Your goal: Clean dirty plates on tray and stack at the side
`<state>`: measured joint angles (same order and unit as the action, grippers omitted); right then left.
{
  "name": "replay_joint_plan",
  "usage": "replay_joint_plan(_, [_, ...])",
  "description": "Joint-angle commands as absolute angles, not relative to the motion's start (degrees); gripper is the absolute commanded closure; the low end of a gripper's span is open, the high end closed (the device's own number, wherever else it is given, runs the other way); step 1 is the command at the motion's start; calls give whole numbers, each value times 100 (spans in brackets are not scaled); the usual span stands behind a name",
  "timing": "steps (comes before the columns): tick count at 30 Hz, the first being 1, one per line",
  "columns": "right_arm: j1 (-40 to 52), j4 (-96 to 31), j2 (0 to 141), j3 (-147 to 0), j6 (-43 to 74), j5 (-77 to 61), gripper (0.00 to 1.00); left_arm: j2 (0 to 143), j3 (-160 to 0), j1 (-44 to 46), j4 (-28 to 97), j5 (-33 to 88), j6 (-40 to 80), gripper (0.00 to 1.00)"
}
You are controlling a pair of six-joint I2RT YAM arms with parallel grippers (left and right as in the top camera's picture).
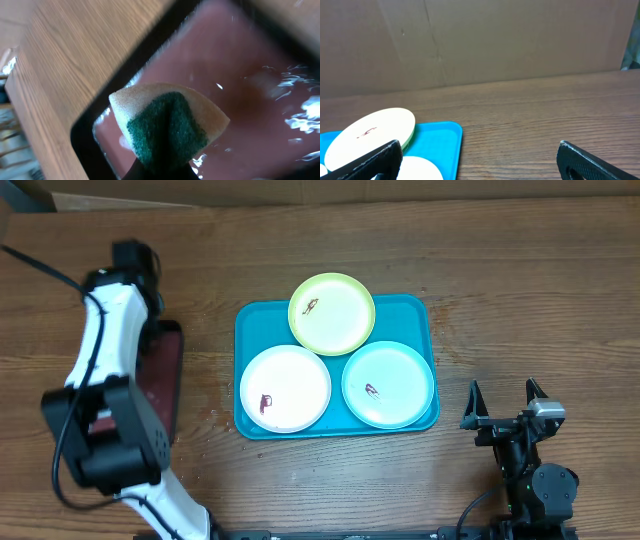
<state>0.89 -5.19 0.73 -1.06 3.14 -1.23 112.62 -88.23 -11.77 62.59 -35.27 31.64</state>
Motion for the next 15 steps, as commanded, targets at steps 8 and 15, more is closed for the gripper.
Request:
replay_joint_plan(8, [102, -484, 16, -47, 296, -91, 0, 10545, -10934, -1253, 6781, -3568, 3148, 96])
replay_joint_plan(15, [102, -484, 16, -47, 296, -91, 0, 10597, -9832, -1278, 6514, -3369, 3395, 96])
